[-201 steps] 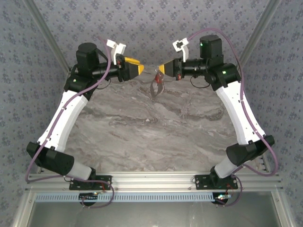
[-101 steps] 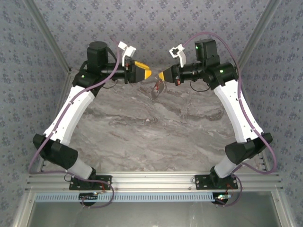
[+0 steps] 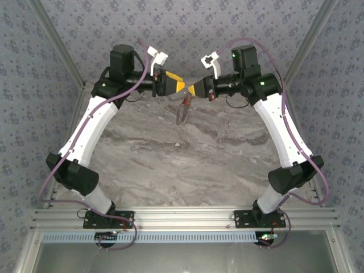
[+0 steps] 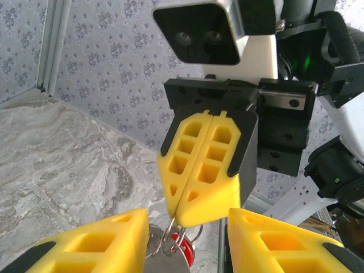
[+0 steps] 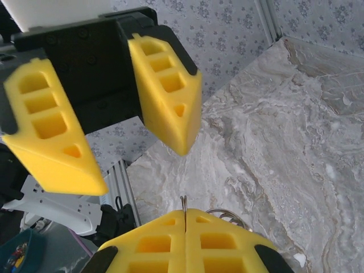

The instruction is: Put the keys on the keyring

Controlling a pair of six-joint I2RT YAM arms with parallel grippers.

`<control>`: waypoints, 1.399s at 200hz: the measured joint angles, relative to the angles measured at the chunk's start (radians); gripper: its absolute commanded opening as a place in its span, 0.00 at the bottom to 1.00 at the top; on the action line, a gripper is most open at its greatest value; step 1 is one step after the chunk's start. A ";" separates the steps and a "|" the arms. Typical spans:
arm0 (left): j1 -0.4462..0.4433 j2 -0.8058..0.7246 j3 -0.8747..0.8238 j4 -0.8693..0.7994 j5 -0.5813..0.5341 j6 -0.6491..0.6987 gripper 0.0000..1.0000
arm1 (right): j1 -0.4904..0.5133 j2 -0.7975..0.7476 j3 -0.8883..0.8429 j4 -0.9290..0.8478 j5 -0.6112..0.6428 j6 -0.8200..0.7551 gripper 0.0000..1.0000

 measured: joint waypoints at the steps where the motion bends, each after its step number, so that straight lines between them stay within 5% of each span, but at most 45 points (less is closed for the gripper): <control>1: 0.000 0.000 0.000 -0.001 0.000 0.000 0.41 | -0.001 0.000 0.000 0.001 0.000 0.000 0.00; 280: -0.021 0.032 0.003 -0.014 0.021 -0.003 0.36 | -0.016 -0.002 -0.002 0.091 -0.049 0.075 0.00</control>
